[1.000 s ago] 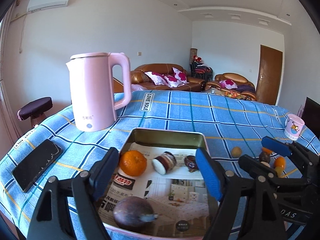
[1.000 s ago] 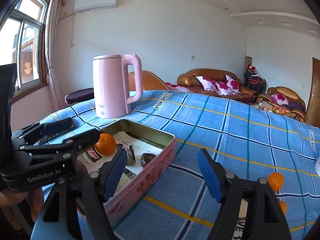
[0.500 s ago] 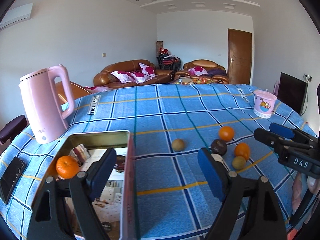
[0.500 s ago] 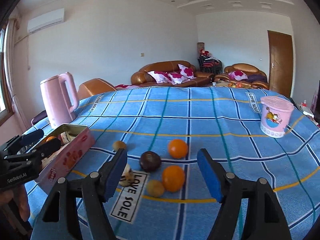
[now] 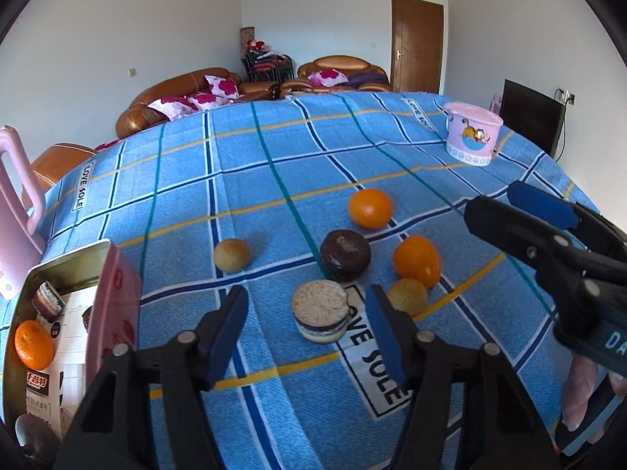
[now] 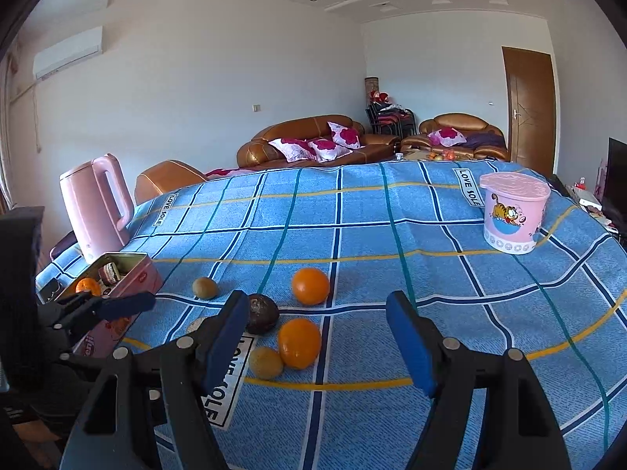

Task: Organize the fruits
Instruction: 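Move both tools back toward the remaining fruits on the cloth, then grasp the cut fruit half with the left tool while the right tool grasps an orange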

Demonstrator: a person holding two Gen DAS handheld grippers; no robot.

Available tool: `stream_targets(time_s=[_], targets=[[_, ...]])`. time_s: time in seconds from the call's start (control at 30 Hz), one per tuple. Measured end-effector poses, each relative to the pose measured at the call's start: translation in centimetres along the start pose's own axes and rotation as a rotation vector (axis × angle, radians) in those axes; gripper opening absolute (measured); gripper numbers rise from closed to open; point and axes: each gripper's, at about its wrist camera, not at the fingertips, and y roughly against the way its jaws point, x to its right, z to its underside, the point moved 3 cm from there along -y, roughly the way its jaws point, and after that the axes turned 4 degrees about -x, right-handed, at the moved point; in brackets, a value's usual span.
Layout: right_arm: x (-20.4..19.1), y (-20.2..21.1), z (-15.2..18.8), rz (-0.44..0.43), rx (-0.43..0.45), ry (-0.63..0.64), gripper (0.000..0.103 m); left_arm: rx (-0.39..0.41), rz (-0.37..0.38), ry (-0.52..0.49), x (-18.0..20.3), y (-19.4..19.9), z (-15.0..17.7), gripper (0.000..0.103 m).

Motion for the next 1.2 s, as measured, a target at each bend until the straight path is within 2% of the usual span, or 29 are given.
stream_targets(time_s=[0.07, 0.1, 0.23, 0.4, 0.53, 0.6, 0.67, 0.8, 0.9, 1.2], targets=[[0.0, -0.3, 0.0, -0.002, -0.011, -0.003, 0.074, -0.037, 0.043, 0.015, -0.1, -0.8, 0.0, 0.040], [0.1, -0.4, -0.1, -0.004, -0.017, -0.006, 0.074, -0.038, 0.062, 0.027, -0.3, -0.8, 0.1, 0.035], [0.5, -1.0, -0.2, -0.006, -0.034, -0.025, 0.074, -0.015, 0.060, 0.048, -0.9, -0.4, 0.2, 0.035], [0.1, -2.9, -0.1, -0.023, -0.115, -0.012, 0.073, 0.049, -0.009, 0.077, -2.2, 0.8, 0.1, 0.034], [0.1, -4.9, 0.2, -0.067, -0.207, -0.031, 0.063, 0.093, -0.025, 0.120, -3.3, 1.6, 0.1, 0.034], [0.2, -5.6, 0.5, -0.086, -0.242, -0.046, 0.060, 0.107, -0.027, 0.127, -3.5, 1.9, 0.1, 0.034], [0.3, -6.1, 0.7, -0.106, -0.273, -0.061, 0.051, 0.118, -0.032, 0.131, -3.6, 2.0, 0.1, 0.034], [0.0, -7.3, 1.1, -0.142, -0.336, -0.063, 0.044, 0.127, -0.035, 0.124, -3.5, 2.1, 0.1, 0.034], [-0.2, -7.1, 1.0, -0.140, -0.328, -0.058, 0.035, 0.130, -0.032, 0.129, -3.6, 2.2, 0.1, 0.034], [-0.5, -5.8, 0.5, -0.122, -0.257, -0.033, 0.033, 0.136, -0.029, 0.137, -3.6, 2.3, 0.2, 0.034]])
